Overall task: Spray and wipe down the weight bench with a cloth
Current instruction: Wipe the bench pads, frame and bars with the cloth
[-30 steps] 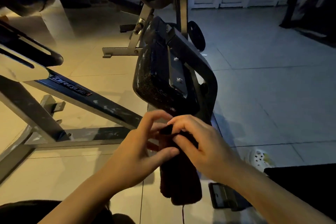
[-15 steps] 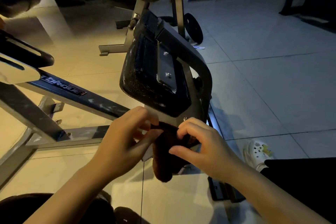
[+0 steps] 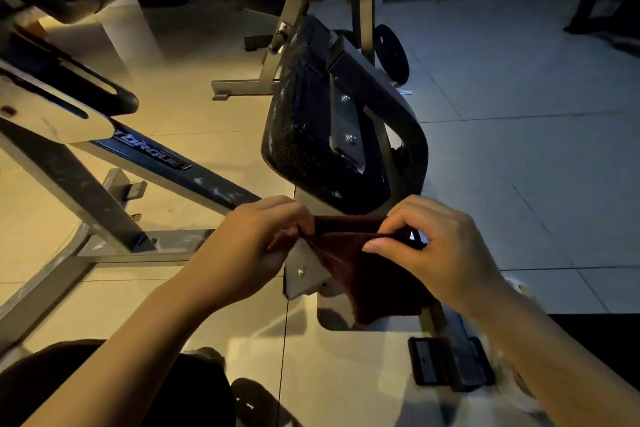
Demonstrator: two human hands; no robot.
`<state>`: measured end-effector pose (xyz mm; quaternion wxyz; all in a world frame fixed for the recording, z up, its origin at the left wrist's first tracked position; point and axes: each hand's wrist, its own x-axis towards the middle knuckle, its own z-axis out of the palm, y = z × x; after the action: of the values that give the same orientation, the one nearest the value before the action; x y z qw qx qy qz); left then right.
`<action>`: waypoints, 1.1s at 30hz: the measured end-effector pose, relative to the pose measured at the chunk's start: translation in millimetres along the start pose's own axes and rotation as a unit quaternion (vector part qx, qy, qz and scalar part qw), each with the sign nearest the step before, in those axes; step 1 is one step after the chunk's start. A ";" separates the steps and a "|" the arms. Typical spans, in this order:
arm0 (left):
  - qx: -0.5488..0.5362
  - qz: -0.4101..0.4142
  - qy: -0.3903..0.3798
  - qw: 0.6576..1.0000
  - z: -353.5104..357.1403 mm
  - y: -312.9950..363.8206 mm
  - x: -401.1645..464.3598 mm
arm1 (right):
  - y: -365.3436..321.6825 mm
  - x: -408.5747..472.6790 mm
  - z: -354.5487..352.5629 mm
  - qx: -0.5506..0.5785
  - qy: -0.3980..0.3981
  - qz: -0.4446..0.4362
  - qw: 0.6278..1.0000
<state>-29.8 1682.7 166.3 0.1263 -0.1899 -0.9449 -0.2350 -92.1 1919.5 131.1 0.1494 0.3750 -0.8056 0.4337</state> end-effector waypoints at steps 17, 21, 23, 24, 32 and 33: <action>0.033 -0.095 0.184 0.978 10.8 -3.2 -8.8 | 2.4 71.4 -33.5 -0.058 -0.197 -0.097 0.974; 0.059 -0.120 0.179 0.975 3.3 -5.0 4.5 | 11.4 102.3 -34.6 -0.106 -0.165 -0.191 0.962; 0.031 -0.126 0.184 0.974 -1.3 -2.0 8.8 | 19.1 105.8 -33.5 -0.091 -0.155 -0.200 0.963; 0.008 -0.130 0.191 0.973 -3.1 1.7 9.2 | 22.5 106.0 -32.9 -0.088 -0.149 -0.204 0.964; 0.040 -0.247 0.365 0.897 12.4 31.3 8.3 | 12.9 131.9 -16.6 -0.038 -0.073 -0.292 0.953; 0.058 -0.264 0.399 0.876 17.6 30.3 11.2 | 3.8 139.7 -11.9 -0.031 -0.069 -0.316 0.946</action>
<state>-29.8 1719.5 166.9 0.4368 0.1845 -0.8410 -0.2605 -190.2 1864.1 214.8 0.2346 0.6347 -0.6667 0.3125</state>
